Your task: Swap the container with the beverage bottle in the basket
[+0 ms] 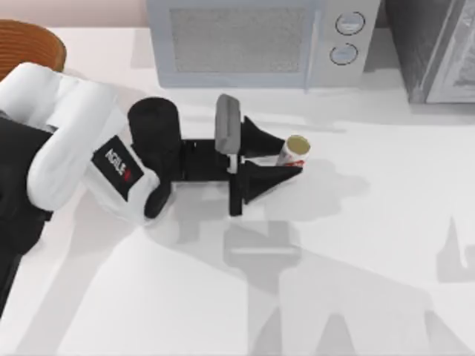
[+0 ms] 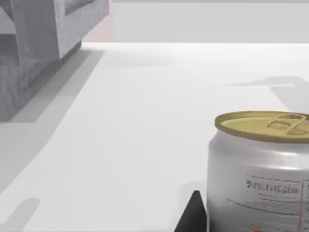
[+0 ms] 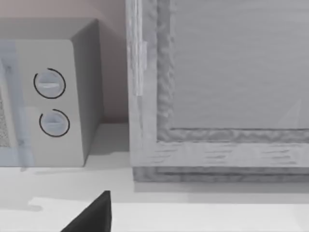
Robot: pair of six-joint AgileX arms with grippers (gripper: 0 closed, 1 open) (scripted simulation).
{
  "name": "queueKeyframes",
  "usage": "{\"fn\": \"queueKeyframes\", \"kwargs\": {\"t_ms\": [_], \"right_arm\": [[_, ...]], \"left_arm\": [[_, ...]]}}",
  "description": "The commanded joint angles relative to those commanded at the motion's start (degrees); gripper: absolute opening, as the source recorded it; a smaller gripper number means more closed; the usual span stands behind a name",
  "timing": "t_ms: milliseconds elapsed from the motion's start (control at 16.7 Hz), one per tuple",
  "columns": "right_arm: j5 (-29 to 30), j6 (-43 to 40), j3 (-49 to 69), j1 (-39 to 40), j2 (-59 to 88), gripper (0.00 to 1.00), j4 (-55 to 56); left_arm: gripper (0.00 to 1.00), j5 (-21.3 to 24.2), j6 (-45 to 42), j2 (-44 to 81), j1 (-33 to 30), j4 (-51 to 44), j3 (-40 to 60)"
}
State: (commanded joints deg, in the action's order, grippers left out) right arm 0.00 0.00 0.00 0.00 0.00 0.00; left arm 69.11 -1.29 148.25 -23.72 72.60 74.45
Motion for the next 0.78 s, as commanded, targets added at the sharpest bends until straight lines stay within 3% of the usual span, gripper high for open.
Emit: {"fn": "queueKeyframes", "kwargs": {"t_ms": [60, 780], "right_arm": [[0.0, 0.0, 0.0, 0.0, 0.0, 1.0, 0.0], [0.0, 0.0, 0.0, 0.0, 0.0, 1.0, 0.0]], "left_arm": [[0.0, 0.0, 0.0, 0.0, 0.0, 0.0, 0.0], [0.9, 0.0, 0.0, 0.0, 0.0, 0.0, 0.0]]}}
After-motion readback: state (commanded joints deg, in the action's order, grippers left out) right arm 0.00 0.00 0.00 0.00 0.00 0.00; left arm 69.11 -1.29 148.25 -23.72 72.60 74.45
